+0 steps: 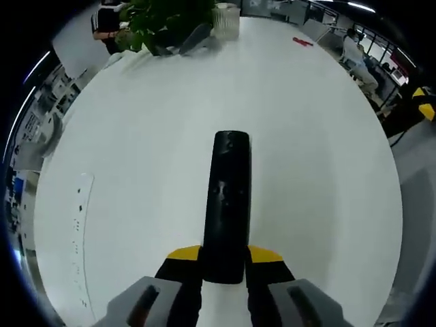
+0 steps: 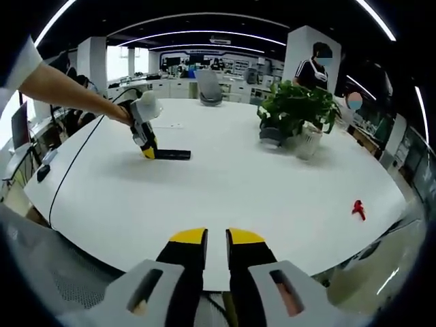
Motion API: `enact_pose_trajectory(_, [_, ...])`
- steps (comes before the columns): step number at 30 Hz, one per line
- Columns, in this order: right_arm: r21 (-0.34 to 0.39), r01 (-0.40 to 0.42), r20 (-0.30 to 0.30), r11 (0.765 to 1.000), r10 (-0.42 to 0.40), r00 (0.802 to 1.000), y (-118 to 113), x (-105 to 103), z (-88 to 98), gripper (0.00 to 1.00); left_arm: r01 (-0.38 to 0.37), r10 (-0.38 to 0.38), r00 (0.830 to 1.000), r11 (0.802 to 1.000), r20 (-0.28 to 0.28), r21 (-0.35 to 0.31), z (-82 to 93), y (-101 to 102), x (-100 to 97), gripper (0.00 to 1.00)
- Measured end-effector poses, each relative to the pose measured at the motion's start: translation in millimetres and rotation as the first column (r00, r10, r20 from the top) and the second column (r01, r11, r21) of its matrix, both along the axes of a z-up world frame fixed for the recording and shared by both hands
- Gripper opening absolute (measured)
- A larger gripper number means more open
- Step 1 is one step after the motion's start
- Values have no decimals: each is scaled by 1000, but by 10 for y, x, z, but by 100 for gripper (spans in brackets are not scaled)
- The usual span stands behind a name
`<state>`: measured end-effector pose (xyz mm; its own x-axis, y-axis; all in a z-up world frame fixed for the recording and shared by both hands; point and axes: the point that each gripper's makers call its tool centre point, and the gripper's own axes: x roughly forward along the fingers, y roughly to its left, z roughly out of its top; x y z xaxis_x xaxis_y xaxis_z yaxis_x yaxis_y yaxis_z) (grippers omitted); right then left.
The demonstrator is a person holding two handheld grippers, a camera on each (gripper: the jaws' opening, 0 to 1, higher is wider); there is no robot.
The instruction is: Press the specified remote control buttons in sequence, fully releasing each button before pressing the next.
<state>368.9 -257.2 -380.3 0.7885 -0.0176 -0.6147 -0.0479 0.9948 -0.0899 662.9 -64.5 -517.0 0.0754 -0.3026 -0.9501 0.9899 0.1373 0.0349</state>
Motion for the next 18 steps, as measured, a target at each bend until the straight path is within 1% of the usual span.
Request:
enact_pose_trajectory(1, [-1, -2, -1, 1000, 2, 1000, 1, 0, -1, 10, -1, 1, 1000, 1000, -3, 3, 0, 1, -11, 23])
enact_pose_trajectory(4, [-1, -3, 0, 1000, 3, 1000, 3, -1, 2, 9, 12, -12, 1000, 1000, 15, 4, -7, 0, -25, 23])
enact_pose_trajectory(18, [-6, -12, 7, 1000, 13, 1000, 13, 0, 11, 7, 39, -39, 999, 999, 1, -14, -26, -19, -236, 22])
